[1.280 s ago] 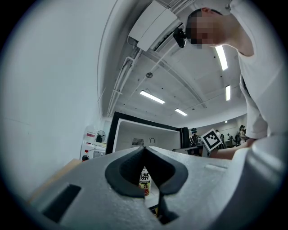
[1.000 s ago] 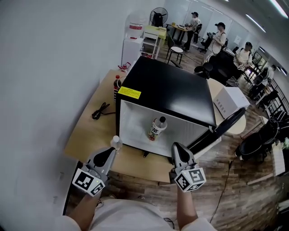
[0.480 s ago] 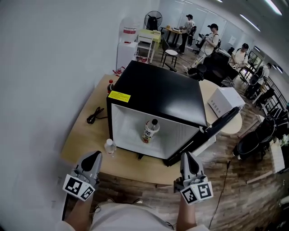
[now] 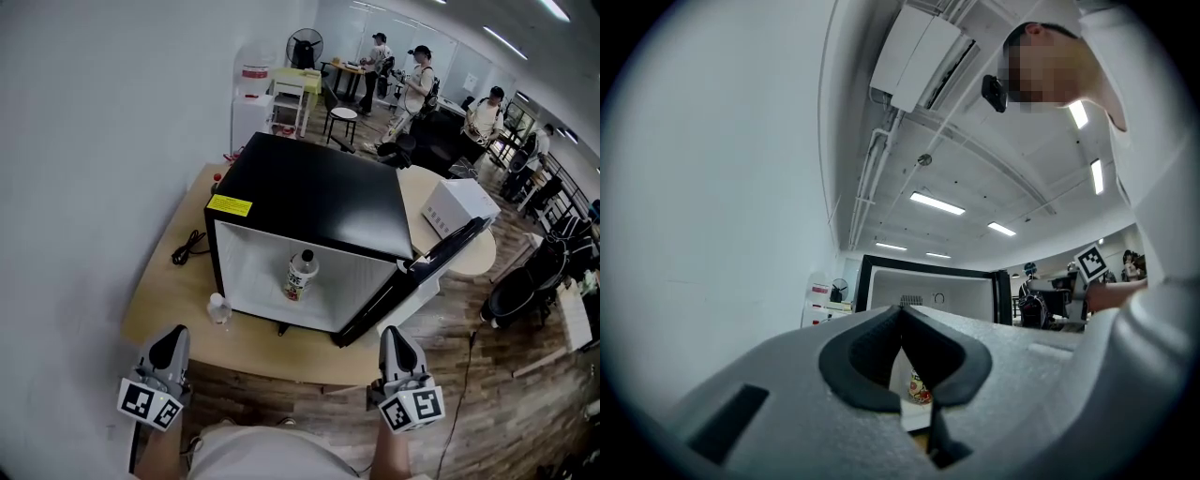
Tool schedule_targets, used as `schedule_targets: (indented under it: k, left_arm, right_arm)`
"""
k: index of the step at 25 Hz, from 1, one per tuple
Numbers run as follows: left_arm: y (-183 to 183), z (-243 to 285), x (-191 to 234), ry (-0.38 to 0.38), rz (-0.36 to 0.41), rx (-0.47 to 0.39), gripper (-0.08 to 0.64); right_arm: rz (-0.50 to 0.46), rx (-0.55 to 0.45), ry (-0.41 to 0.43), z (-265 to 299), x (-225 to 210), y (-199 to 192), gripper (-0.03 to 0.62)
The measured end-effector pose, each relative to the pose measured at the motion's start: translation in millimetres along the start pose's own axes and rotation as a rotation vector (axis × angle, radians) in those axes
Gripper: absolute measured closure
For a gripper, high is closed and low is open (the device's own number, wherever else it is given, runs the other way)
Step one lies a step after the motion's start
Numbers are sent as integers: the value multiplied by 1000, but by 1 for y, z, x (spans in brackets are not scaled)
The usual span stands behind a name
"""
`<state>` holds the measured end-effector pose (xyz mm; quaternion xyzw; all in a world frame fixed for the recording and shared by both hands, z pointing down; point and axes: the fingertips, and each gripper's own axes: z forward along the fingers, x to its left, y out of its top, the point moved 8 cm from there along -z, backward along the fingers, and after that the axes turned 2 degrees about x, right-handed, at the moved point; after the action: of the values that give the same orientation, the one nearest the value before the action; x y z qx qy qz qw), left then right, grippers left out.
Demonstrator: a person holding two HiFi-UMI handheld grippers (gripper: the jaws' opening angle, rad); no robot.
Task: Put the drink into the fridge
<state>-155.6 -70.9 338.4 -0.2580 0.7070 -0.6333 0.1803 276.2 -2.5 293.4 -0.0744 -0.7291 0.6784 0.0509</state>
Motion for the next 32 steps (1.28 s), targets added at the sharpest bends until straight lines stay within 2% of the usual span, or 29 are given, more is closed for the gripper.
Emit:
schedule_targets:
  k: [13, 32]
  left_arm:
    - [14, -20, -1, 12, 9, -9, 546]
    - [0, -36, 5, 8, -31, 26, 546]
  right_arm:
    - [-41, 10, 23, 8, 14, 4, 589]
    - [-38, 61, 48, 9, 46, -14, 589]
